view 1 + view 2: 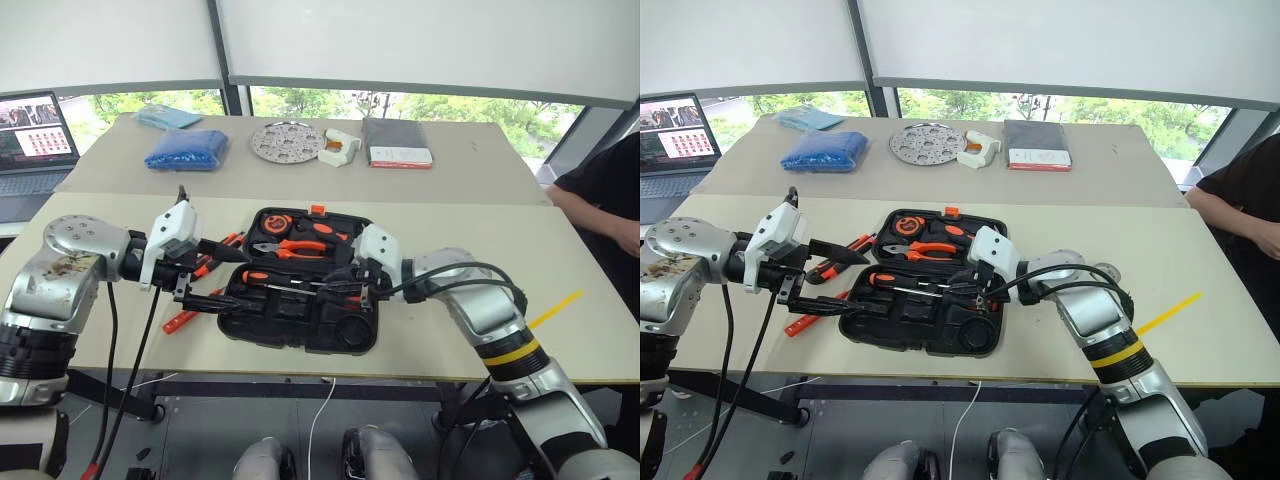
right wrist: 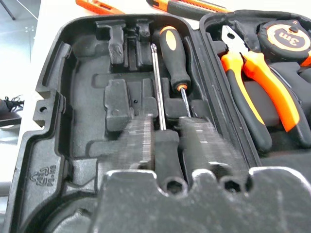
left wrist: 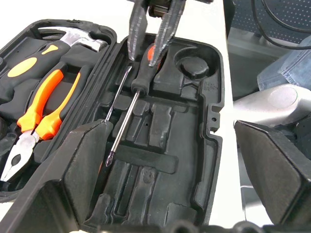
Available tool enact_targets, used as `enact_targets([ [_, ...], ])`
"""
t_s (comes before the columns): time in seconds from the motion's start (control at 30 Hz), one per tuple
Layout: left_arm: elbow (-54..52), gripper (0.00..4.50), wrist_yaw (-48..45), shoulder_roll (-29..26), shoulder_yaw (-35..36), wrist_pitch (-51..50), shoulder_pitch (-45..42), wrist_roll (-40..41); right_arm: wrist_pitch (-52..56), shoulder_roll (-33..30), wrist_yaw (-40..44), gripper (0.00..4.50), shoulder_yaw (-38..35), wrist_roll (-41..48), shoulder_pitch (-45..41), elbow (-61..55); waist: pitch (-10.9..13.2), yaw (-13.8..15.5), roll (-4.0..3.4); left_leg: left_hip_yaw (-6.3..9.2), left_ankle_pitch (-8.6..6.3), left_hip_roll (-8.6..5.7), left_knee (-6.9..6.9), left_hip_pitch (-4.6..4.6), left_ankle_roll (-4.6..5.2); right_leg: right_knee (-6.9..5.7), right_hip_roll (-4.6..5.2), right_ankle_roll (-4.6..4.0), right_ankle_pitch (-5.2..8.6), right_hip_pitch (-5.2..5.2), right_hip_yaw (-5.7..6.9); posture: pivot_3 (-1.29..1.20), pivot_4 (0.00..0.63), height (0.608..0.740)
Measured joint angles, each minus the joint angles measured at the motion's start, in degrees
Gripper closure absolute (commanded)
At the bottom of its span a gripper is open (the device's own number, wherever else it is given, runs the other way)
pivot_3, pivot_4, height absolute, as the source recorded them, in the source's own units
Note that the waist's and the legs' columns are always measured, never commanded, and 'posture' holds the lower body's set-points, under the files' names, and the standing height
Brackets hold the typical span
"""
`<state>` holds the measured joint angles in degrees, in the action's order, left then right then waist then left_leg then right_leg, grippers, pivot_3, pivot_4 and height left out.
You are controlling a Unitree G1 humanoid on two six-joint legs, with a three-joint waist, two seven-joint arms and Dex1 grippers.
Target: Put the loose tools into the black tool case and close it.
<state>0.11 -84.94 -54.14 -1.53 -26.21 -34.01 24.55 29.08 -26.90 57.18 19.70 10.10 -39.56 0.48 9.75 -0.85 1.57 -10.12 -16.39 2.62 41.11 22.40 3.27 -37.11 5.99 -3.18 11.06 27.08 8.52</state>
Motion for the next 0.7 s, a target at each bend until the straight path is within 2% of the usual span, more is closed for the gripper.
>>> enact_targets([
  [0.27, 0.71, 0.00, 0.86, 0.37, -0.09, 0.20, -0.08, -0.48, -5.92, 2.52, -2.61, 4.48, 5.93, -8.91, -1.99, 5.50, -0.06, -0.37, 0.04, -0.01, 0.06, 0.05, -0.02, -0.20, -0.11, -0.06, 0.02, 0.00, 0.00, -0.10, -0.06, 0.00, 0.150, 0.718],
  [0.43, 0.62, 0.00, 1.92, 0.33, 0.30, 0.20, 1.19, -0.48, -5.19, 3.71, -2.77, 4.48, 4.35, -8.54, -1.04, 4.74, -0.07, -0.34, 0.05, -0.01, 0.11, 0.15, -0.07, -0.29, -0.21, -0.11, 0.05, 0.00, 0.00, -0.16, -0.07, 0.00, 0.150, 0.718],
  [0.5, 0.20, 0.00, 3.21, 0.03, 1.40, 0.11, 3.34, -0.46, -1.83, 4.18, -1.85, 4.48, 2.45, -5.34, -0.08, 2.66, -0.07, -0.35, 0.04, 0.00, 0.12, 0.18, -0.10, -0.22, -0.23, -0.11, 0.03, -0.01, 0.00, -0.07, -0.08, 0.00, 0.150, 0.718],
  [0.53, -0.19, 0.00, 4.43, -0.19, 2.59, -0.11, 5.08, -0.45, 0.62, 4.19, -0.87, 3.91, 1.16, -2.81, 0.28, 1.04, -0.06, -0.37, 0.03, 0.00, 0.13, 0.19, -0.10, -0.13, -0.23, -0.11, 0.01, -0.02, -0.01, 0.02, -0.07, 0.00, 0.150, 0.718],
  [0.6, -0.88, 0.00, 7.02, -0.79, 5.15, -0.59, 8.97, -0.48, 4.62, 3.49, 0.69, 3.43, -2.66, 2.45, 0.40, -3.58, -0.05, -0.46, 0.02, 0.01, 0.14, 0.19, -0.11, -0.07, -0.23, -0.11, 0.00, -0.06, -0.02, 0.09, -0.08, 0.00, 0.150, 0.718],
  [0.7, -2.66, 0.00, 10.61, -2.63, 11.25, -1.65, 17.33, -0.45, 11.38, 0.13, 2.69, 2.24, -9.49, 10.55, -0.02, -11.50, -0.05, -0.22, 0.02, 0.07, 0.12, 0.18, -0.18, -0.07, -0.22, -0.01, 0.04, -0.08, -0.01, 0.06, -0.03, 0.00, 0.150, 0.718],
])
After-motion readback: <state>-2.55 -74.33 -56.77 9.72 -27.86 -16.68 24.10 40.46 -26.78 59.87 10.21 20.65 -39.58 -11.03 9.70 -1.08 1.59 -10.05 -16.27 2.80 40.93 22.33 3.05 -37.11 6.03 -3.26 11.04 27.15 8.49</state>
